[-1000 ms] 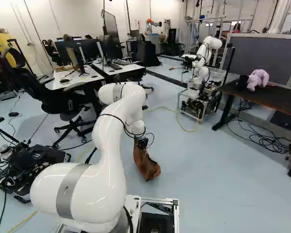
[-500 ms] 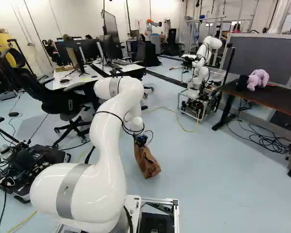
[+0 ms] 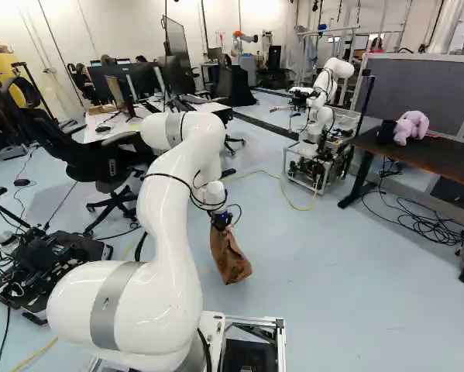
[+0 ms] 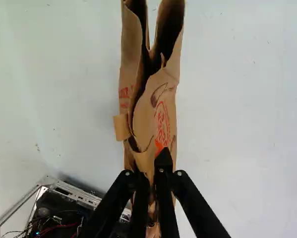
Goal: Pick up the bag on the ground and place it on the table
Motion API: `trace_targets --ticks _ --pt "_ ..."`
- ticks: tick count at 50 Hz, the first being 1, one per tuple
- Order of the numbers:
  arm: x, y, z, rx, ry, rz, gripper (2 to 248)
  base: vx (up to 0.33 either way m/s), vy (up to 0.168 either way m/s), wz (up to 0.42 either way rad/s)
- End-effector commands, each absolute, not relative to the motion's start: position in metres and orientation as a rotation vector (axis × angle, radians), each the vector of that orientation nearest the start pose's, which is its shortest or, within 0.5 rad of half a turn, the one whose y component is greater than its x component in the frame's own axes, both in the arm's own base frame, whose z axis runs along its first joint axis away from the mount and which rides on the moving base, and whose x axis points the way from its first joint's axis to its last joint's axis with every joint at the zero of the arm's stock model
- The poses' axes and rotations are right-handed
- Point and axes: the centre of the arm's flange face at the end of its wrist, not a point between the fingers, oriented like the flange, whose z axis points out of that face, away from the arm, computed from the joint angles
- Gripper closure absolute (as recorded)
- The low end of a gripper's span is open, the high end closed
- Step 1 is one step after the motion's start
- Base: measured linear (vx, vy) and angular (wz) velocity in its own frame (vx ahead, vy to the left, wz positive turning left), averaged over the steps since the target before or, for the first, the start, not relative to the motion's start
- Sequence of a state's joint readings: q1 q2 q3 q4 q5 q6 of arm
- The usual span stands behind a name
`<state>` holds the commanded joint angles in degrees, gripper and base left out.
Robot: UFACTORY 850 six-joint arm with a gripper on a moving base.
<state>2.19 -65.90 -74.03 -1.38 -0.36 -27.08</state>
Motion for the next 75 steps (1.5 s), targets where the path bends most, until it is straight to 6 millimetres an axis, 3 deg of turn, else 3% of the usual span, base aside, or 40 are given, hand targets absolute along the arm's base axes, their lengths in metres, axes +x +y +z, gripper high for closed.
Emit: trace_targets --ticks 28,75 --pt "0.557 0.034 0.075 -3.067 -0.712 -0.139 229 0.000 0.000 0.000" --pt "0.502 0.038 0.146 -3.062 -0.673 -0.077 229 0.000 0.000 0.000"
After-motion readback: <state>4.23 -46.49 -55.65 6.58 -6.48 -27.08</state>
